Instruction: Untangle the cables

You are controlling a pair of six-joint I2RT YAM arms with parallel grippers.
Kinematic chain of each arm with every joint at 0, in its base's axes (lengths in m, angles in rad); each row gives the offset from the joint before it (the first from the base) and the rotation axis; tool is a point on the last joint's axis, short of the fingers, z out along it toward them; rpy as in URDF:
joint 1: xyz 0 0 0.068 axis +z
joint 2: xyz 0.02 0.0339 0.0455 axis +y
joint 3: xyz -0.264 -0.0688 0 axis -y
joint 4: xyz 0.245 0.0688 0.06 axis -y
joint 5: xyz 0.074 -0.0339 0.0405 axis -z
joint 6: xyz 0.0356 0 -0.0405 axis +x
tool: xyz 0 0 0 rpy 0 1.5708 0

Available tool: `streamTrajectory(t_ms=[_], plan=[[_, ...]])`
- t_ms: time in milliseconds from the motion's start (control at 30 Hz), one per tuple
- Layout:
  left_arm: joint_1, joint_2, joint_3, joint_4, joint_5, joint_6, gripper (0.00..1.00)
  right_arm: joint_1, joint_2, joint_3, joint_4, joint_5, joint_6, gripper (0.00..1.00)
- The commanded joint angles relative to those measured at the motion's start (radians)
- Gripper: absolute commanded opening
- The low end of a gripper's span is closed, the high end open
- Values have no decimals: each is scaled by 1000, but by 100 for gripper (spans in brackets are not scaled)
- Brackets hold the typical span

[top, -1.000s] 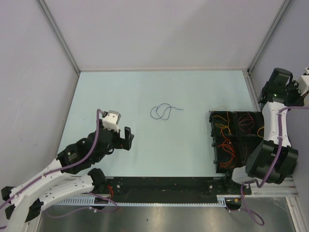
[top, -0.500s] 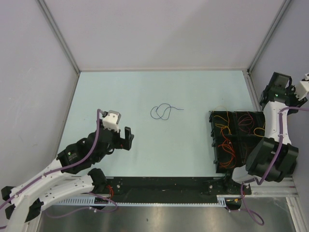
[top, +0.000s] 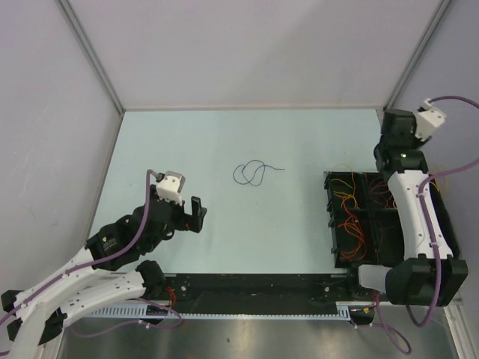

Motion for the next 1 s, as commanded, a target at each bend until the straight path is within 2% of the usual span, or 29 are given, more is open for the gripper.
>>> streamTrajectory(t_ms=[0,33,133,233,367,533,767,967], plan=[[5,-8,-2,29,5,19,100,194,-54,-16,-28,-185,-16,45],[5,-8,-2,29,5,19,100,281,-51,-20,-28,-199,-15,45],[5,-11,-2,30,9,19,100,406,-21,-36,-8,-243,-15,48],[5,-15,-3,29,16,18,100,477,19,-39,21,-355,-13,51],[5,-17,-3,35,28,22,100,629,137,-36,124,-446,-66,61],[5,-29,-2,32,21,21,100,698,262,-34,188,-521,-38,66],[5,-51,-3,30,15,18,100,765,456,36,190,-452,86,73],[5,-49,-5,32,21,18,100,822,621,119,185,-432,115,80]])
